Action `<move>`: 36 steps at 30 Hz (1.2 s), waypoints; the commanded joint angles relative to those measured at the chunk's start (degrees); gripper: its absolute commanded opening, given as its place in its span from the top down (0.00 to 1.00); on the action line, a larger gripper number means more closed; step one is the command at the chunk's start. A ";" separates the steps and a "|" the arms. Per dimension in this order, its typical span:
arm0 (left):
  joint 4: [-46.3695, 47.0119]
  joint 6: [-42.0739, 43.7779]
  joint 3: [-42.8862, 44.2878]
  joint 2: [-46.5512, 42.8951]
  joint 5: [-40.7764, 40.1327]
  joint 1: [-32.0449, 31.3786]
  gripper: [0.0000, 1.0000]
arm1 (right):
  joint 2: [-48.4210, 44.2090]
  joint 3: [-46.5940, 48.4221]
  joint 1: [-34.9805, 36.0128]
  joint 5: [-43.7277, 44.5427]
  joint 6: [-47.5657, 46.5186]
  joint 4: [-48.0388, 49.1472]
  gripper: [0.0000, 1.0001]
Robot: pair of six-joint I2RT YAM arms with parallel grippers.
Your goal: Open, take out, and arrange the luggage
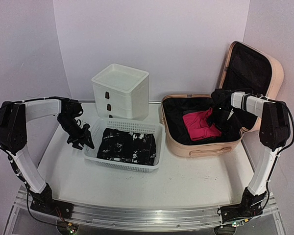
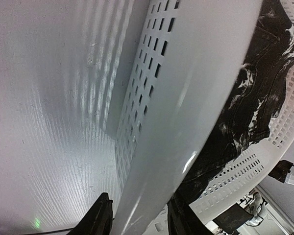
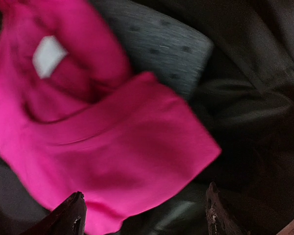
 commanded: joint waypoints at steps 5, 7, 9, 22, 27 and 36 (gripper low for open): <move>0.40 -0.15 2.92 -1.32 2.99 0.01 0.60 | -1.02 -1.75 -2.10 6.59 2.35 0.06 0.17; 0.30 -0.02 2.99 -1.15 2.98 0.00 0.60 | -0.82 -2.24 -2.27 7.55 2.11 0.18 0.25; 0.27 0.20 3.11 -1.16 3.00 -0.04 0.60 | -0.09 -1.95 -2.39 8.26 1.31 0.88 0.33; 0.08 1.03 3.09 -1.11 3.14 -0.04 0.59 | 1.71 -3.74 -2.71 9.85 -0.47 6.54 0.77; 0.06 1.37 3.20 -1.30 3.12 -0.01 0.59 | -0.10 -5.05 -2.74 7.44 -2.71 6.78 0.40; 0.08 2.32 4.10 -0.64 3.36 0.02 0.59 | -0.63 -9.50 -2.74 6.97 -0.96 11.34 0.51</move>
